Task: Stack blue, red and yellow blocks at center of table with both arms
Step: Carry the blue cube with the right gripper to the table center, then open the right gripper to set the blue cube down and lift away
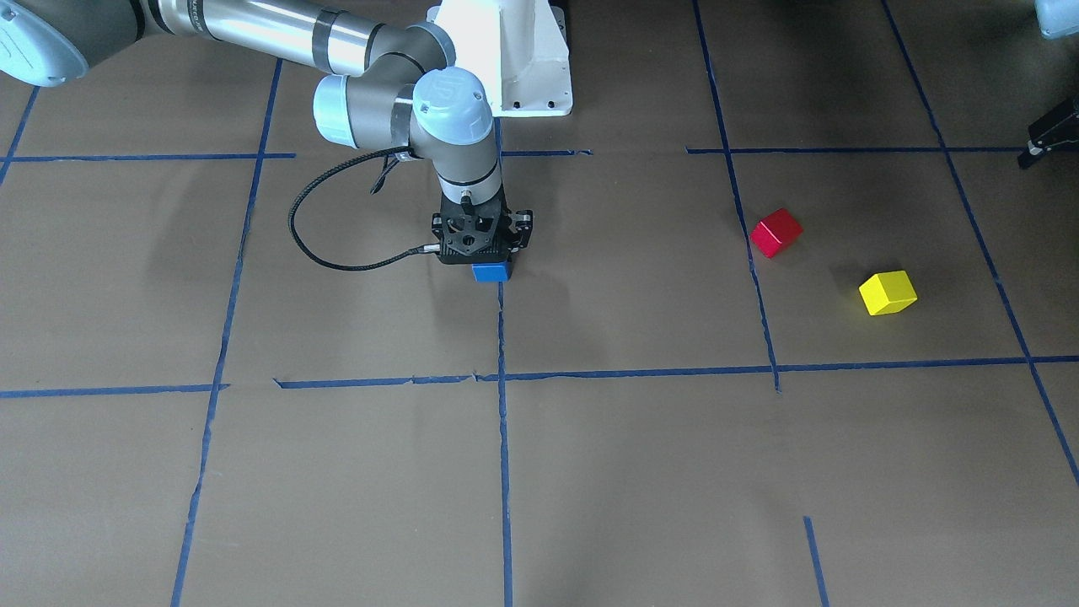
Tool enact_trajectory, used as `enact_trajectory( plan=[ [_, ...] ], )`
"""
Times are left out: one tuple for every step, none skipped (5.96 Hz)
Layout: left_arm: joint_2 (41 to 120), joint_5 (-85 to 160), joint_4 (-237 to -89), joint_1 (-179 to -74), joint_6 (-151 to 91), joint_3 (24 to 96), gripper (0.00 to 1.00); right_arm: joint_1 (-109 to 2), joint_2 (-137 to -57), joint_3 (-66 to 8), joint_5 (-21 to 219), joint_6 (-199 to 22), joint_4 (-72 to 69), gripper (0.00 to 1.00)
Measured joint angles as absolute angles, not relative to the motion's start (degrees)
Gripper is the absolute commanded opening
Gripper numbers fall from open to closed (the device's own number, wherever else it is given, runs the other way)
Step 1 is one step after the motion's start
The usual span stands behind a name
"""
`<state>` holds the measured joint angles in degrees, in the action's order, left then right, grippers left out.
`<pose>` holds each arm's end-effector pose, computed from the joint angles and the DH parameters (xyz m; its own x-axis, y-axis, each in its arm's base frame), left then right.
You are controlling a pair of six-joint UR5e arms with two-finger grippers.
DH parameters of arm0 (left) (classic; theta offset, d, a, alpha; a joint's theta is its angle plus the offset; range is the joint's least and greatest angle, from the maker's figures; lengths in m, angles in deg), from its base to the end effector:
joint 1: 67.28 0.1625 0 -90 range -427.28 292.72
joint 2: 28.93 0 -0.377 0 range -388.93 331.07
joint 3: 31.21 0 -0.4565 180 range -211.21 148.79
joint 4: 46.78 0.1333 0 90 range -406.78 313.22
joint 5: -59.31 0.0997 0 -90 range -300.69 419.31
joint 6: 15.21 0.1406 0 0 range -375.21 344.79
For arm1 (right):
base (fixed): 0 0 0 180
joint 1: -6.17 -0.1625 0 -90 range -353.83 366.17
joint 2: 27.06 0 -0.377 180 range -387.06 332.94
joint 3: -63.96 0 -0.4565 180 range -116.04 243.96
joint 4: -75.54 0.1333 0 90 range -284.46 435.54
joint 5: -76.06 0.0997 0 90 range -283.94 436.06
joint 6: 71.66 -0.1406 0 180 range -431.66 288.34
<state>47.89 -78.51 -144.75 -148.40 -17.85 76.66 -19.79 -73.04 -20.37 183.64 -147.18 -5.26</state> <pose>0.0464 -0.4856 0.5625 0.6446 0.2194 -0.7324 -0.1211 0.9751 0.1856 -0.6671 -0.4258 0.1673 0.6418 0.0474 0.7654 -0.0583 0.9982 -0.0129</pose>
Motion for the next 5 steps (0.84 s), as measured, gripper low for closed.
enact_trajectory(
  plan=[
    [47.89, -78.5, -144.74, -148.4, -17.85, 76.64, 1.0, -19.7, -72.79, -20.39, 183.62, -146.95, -5.24, 0.25],
    [47.89, -78.5, -144.77, -148.41, -17.85, 76.63, 1.0, -19.6, -72.48, -20.32, 183.55, -146.74, -5.23, 0.83],
    [47.89, -78.5, -144.78, -148.41, -17.85, 76.63, 1.0, -19.48, -72.31, -20.3, 183.25, -146.44, -5.25, 1.0],
    [47.89, -78.51, -144.78, -148.41, -17.85, 76.65, 1.0, -19.03, -72.2, -20.29, 181.93, -146.19, -5.27, 1.0],
    [47.89, -78.5, -144.78, -148.41, -17.85, 76.69, 1.0, -18.52, -72.07, -20.31, 180.43, -146.07, -5.27, 1.0]
  ],
)
